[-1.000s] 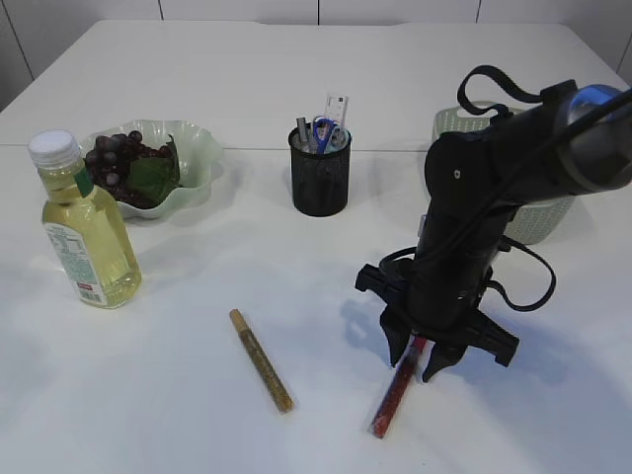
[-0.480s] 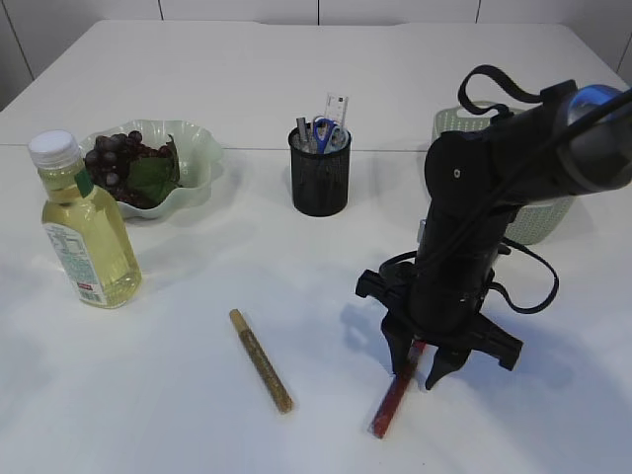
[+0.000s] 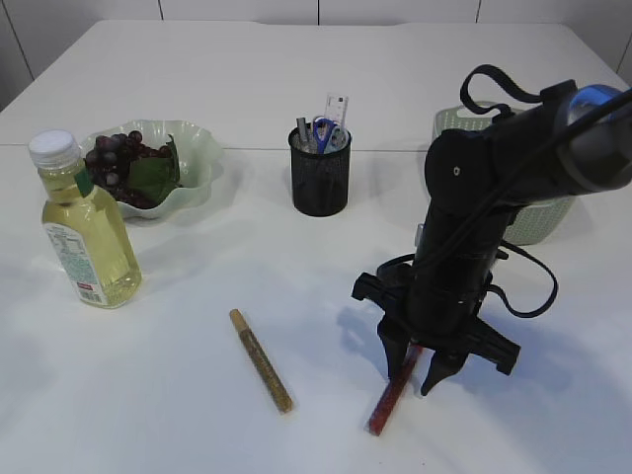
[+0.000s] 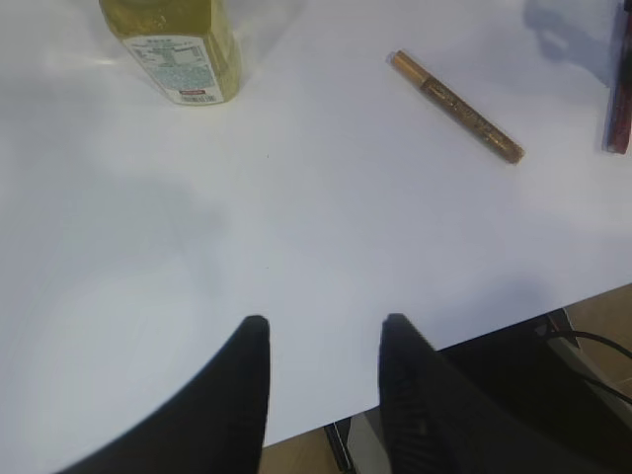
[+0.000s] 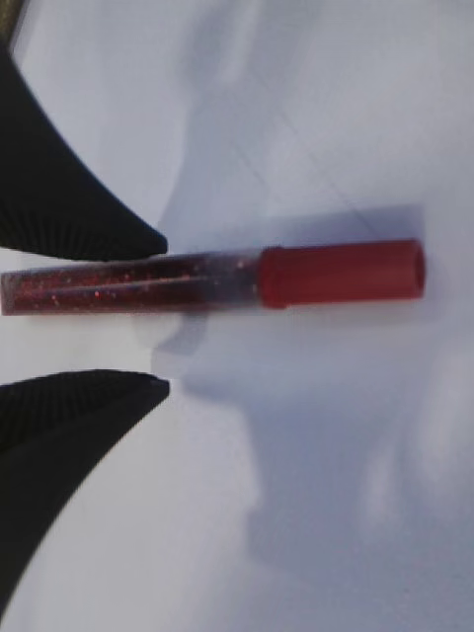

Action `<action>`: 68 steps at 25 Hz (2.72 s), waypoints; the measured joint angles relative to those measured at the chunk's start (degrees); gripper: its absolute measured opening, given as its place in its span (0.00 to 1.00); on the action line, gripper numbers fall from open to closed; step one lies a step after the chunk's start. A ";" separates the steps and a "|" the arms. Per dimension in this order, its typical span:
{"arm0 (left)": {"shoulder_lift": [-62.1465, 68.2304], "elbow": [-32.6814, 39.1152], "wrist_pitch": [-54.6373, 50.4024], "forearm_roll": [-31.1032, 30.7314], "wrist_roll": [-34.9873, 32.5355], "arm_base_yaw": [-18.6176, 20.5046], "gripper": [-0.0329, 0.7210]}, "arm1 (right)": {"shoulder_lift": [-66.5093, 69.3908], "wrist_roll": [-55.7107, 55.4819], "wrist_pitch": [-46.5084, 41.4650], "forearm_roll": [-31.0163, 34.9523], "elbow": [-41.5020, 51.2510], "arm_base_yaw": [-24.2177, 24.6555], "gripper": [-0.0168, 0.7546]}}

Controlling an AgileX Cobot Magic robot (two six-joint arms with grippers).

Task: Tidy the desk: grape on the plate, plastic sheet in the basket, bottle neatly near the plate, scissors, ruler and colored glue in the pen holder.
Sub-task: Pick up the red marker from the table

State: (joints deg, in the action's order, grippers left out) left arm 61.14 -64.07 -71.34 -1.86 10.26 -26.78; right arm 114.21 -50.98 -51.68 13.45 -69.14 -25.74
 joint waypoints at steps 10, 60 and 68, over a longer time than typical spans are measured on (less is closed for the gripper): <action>0.00 0.00 0.00 0.00 0.00 0.00 0.38 | 0.00 0.26 -0.11 1.85 0.00 -0.10 0.42; 0.00 0.00 0.00 0.00 0.00 0.00 0.37 | 1.23 2.92 0.44 2.85 -0.04 -0.12 0.32; 0.00 0.00 0.00 0.00 -0.12 0.00 0.37 | 1.23 3.01 0.44 2.85 -0.04 -0.12 0.28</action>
State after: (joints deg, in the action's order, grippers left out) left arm 61.14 -64.07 -71.34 -1.86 10.14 -26.78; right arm 115.44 -47.97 -51.24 16.30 -69.18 -25.86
